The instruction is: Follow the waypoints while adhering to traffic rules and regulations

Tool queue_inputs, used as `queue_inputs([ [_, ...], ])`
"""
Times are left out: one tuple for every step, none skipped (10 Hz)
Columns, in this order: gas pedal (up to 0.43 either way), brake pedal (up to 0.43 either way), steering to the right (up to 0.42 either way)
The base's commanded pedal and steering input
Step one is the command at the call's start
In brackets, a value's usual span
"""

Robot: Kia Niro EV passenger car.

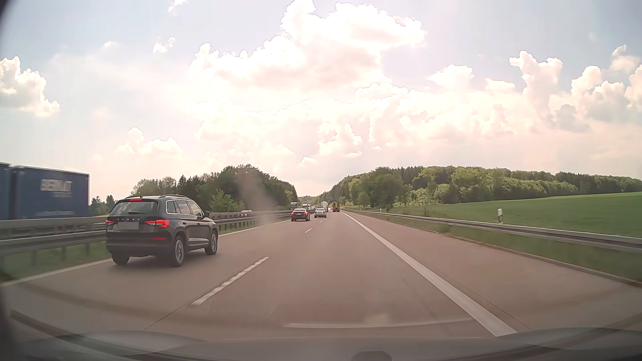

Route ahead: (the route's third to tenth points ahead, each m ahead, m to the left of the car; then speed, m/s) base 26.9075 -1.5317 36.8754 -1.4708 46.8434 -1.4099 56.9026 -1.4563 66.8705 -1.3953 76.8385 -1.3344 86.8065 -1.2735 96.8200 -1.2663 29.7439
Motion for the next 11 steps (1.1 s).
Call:
queue_inputs([
  [0.150, 0.000, -0.004],
  [0.150, 0.000, -0.004],
  [0.150, 0.000, -0.004],
  [0.150, 0.000, -0.003],
  [0.150, 0.000, -0.003],
  [0.150, 0.000, -0.003],
  [0.150, 0.000, -0.003],
  [0.157, 0.000, -0.003],
  [0.177, 0.000, -0.003],
  [0.189, 0.000, -0.003],
  [0.189, 0.000, -0.003],
])
